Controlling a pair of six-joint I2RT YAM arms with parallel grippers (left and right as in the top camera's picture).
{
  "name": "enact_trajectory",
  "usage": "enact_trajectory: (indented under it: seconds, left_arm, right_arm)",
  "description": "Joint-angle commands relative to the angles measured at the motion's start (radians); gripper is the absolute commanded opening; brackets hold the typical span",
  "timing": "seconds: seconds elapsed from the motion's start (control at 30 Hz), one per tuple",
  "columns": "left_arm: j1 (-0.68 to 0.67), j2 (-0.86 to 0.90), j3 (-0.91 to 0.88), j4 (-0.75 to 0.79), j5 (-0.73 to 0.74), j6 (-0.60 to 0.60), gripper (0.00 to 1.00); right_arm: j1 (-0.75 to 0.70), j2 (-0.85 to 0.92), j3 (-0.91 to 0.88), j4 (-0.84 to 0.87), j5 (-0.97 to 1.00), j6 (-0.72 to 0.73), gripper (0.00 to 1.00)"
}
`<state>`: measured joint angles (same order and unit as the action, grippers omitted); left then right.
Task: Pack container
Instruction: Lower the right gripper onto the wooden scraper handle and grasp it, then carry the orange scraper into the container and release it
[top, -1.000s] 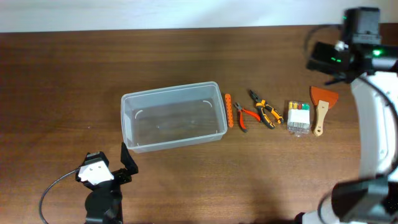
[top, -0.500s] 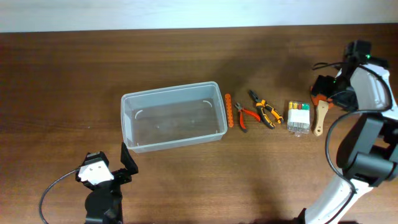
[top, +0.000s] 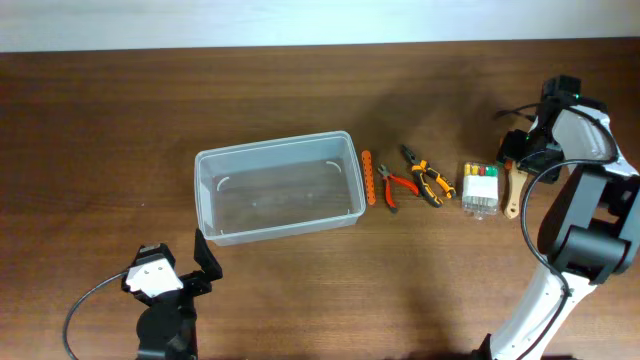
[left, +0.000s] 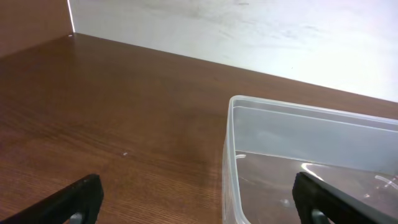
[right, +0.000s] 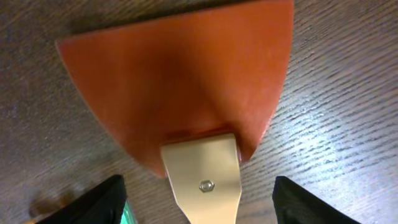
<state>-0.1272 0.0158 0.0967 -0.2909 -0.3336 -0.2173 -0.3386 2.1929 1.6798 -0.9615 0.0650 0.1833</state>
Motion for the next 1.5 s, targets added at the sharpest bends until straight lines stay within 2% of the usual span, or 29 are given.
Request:
enact_trajectory:
  seconds: [0.0, 0.3, 0.43, 0.67, 0.77, 0.93, 1.07, 1.17, 1.27, 1.33, 1.47]
  left_arm:
    - [-0.004, -0.004, -0.004, -0.001, -0.003, 0.009, 0.99]
    - [-0.004, -0.004, -0.004, -0.001, -0.003, 0.009, 0.99]
    - [-0.004, -0.004, -0.004, -0.001, -0.003, 0.009, 0.99]
    - [-0.004, -0.004, -0.004, -0.001, -0.003, 0.009, 0.99]
    - [-0.004, -0.004, -0.004, -0.001, -0.003, 0.009, 0.99]
    - [-0.004, -0.004, -0.004, -0.001, -0.003, 0.009, 0.99]
    - [-0.004, -0.004, -0.004, -0.001, -0.003, 0.009, 0.99]
    - [-0.004, -0.004, -0.004, -0.001, -0.004, 0.009, 0.99]
    - [-0.004, -0.004, -0.004, -0.001, -0.003, 0.009, 0.99]
    - [-0.004, -0.004, -0.004, -0.001, -0.003, 0.009, 0.99]
    - [-0.004, -0.004, -0.004, -0.001, -0.003, 0.009, 0.99]
  right_arm:
    - [0.003, 0.037, -0.002, 0.005, -0.002, 0.005, 0.74]
    - [0.003, 0.060, -0.009, 0.010, -0.002, 0.005, 0.71]
    - [0.003, 0.060, -0.009, 0.012, -0.002, 0.005, 0.53]
    - [0.003, 0.060, -0.008, -0.012, -0.003, 0.005, 0.49]
    - [0.003, 0.049, 0.011, -0.051, -0.010, 0.006, 0.33]
    - [0.010, -0.026, 0.083, -0.110, -0.056, 0.012, 0.32]
    - [0.044, -0.154, 0.166, -0.152, -0.145, 0.012, 0.32]
    - [0.101, -0.270, 0.214, -0.178, -0.202, 0.011, 0.32]
    - [0.214, -0.407, 0.240, -0.192, -0.250, 0.006, 0.25]
    - [0.319, -0.486, 0.240, -0.191, -0.253, -0.006, 0.24]
    - [0.571, -0.554, 0.239, -0.172, -0.253, -0.134, 0.13]
